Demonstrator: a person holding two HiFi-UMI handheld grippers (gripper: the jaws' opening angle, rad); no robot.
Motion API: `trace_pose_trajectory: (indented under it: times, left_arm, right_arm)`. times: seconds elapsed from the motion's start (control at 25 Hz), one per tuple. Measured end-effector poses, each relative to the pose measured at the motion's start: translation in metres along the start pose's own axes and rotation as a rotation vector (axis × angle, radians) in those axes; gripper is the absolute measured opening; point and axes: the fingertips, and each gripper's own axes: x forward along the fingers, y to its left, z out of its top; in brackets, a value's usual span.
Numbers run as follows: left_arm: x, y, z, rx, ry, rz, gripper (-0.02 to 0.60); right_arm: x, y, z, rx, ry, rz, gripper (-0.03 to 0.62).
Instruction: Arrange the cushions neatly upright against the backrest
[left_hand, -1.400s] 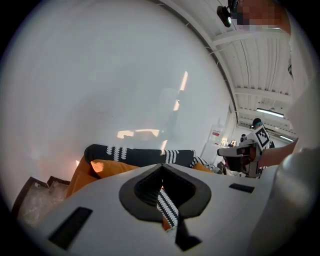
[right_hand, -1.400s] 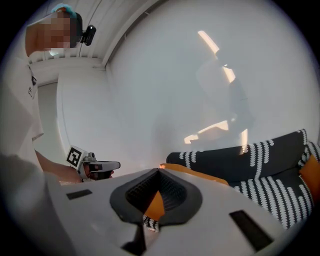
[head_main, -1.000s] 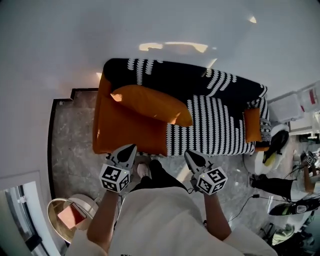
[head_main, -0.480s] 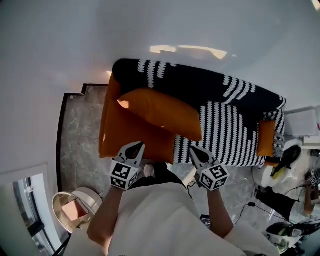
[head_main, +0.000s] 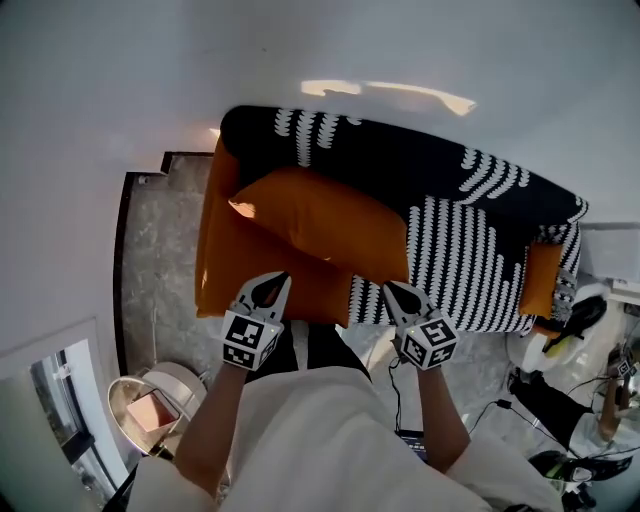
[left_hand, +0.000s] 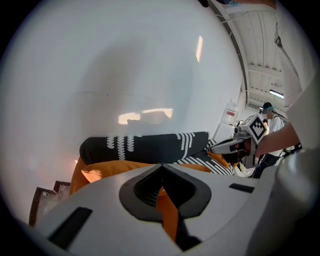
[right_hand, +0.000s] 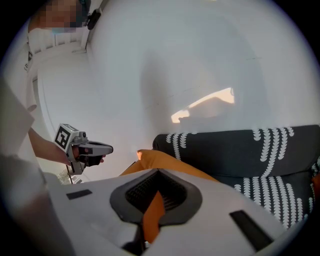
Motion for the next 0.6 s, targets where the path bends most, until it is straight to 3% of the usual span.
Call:
trace_pose_trajectory:
  times: [0.28,0.6]
  left_arm:
    - [0.02,0.04,0.0,-0.002,-0.006,-0.041,0.018]
    - [0.051,0.146,-0.004,0.059,0.056,-0.045,0.018]
  right_arm:
    - [0.013,-0.001,0.0,0.062,0.003,-0.094,0.021]
    - [0.039,-0.022,-0.005,0.098,0.002,-0.294,0.021]
